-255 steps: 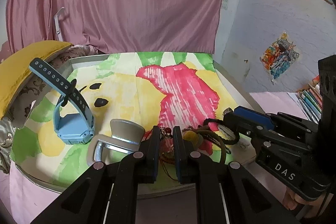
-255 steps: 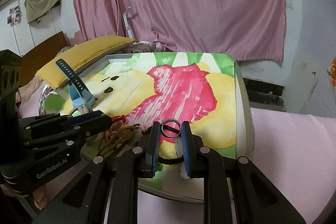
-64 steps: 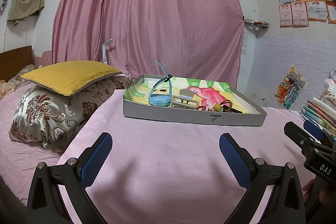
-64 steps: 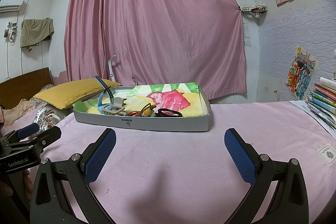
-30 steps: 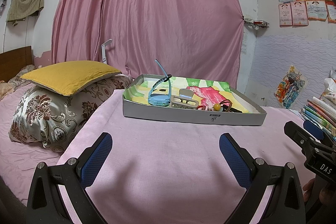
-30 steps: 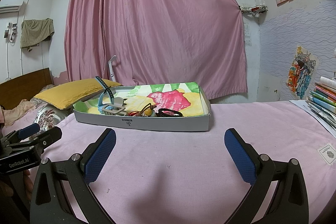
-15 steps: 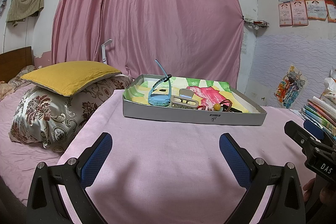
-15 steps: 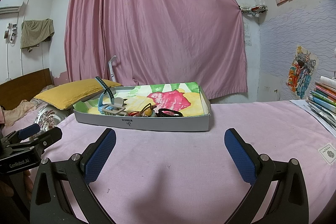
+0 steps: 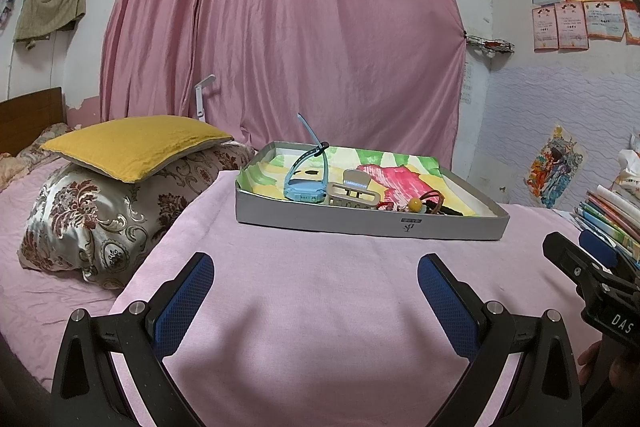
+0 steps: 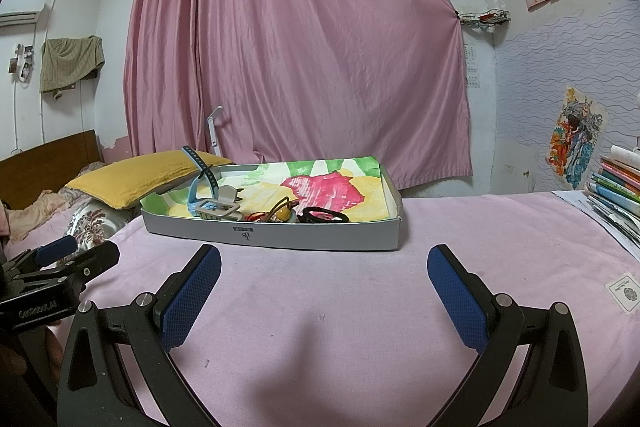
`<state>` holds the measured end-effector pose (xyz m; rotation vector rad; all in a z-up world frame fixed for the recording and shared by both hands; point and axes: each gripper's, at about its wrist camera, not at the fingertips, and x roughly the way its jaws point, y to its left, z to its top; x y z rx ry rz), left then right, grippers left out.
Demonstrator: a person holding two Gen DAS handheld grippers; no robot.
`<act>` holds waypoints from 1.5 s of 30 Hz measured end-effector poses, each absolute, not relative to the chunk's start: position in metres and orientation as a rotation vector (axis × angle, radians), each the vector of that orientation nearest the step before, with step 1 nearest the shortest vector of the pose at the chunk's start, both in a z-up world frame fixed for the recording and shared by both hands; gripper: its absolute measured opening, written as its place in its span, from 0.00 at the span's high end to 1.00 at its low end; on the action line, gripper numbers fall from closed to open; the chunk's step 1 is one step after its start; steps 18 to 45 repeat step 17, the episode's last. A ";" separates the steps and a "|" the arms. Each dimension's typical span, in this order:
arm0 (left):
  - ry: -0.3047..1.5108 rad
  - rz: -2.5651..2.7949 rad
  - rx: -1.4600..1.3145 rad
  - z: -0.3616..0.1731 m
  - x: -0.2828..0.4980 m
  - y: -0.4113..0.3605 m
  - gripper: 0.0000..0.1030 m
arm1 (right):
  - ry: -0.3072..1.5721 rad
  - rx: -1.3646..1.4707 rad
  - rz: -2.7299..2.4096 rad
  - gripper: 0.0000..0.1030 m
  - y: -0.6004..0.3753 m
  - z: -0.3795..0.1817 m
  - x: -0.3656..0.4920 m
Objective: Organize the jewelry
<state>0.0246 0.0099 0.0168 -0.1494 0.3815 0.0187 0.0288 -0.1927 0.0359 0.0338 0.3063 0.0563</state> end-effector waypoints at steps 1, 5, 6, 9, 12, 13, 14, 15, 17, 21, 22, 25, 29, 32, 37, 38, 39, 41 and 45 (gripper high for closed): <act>0.385 0.022 -0.151 0.017 0.025 0.010 0.01 | 0.306 0.034 0.056 0.02 -0.193 0.036 0.029; 0.395 0.038 -0.153 0.017 0.025 0.012 0.01 | 0.306 0.033 0.058 0.01 -0.193 0.036 0.029; 0.396 0.042 -0.151 0.017 0.024 0.013 0.01 | 0.306 0.033 0.058 0.02 -0.193 0.036 0.029; 0.398 0.054 -0.141 0.018 0.025 0.013 0.01 | 0.306 0.033 0.058 0.01 -0.193 0.036 0.029; 0.398 0.070 -0.132 0.018 0.024 0.013 0.01 | 0.306 0.034 0.058 0.01 -0.193 0.036 0.029; 0.397 0.068 -0.131 0.019 0.025 0.013 0.01 | 0.306 0.034 0.058 0.01 -0.192 0.036 0.029; 0.397 0.065 -0.132 0.019 0.025 0.013 0.01 | 0.307 0.034 0.059 0.02 -0.192 0.036 0.029; 0.393 0.064 -0.135 0.019 0.024 0.014 0.01 | 0.307 0.034 0.059 0.02 -0.192 0.036 0.029; 0.392 0.065 -0.135 0.020 0.025 0.013 0.01 | 0.307 0.034 0.059 0.01 -0.192 0.036 0.029; 0.392 0.065 -0.135 0.020 0.025 0.013 0.01 | 0.307 0.034 0.059 0.01 -0.192 0.036 0.029; 0.392 0.065 -0.135 0.020 0.025 0.013 0.01 | 0.307 0.034 0.059 0.01 -0.192 0.036 0.029; 0.392 0.065 -0.135 0.020 0.025 0.013 0.01 | 0.307 0.034 0.059 0.01 -0.192 0.036 0.029; 0.392 0.065 -0.135 0.020 0.025 0.013 0.01 | 0.307 0.034 0.059 0.01 -0.192 0.036 0.029; 0.392 0.065 -0.135 0.020 0.025 0.013 0.01 | 0.307 0.034 0.059 0.01 -0.192 0.036 0.029; 0.392 0.065 -0.135 0.020 0.025 0.013 0.01 | 0.307 0.034 0.059 0.01 -0.192 0.036 0.029; 0.392 0.065 -0.135 0.020 0.025 0.013 0.01 | 0.307 0.034 0.059 0.01 -0.192 0.036 0.029; 0.392 0.065 -0.135 0.020 0.025 0.013 0.01 | 0.307 0.034 0.059 0.01 -0.192 0.036 0.029; 0.392 0.065 -0.135 0.020 0.025 0.013 0.01 | 0.307 0.034 0.059 0.01 -0.192 0.036 0.029; 0.392 0.065 -0.135 0.020 0.025 0.013 0.01 | 0.307 0.034 0.059 0.01 -0.192 0.036 0.029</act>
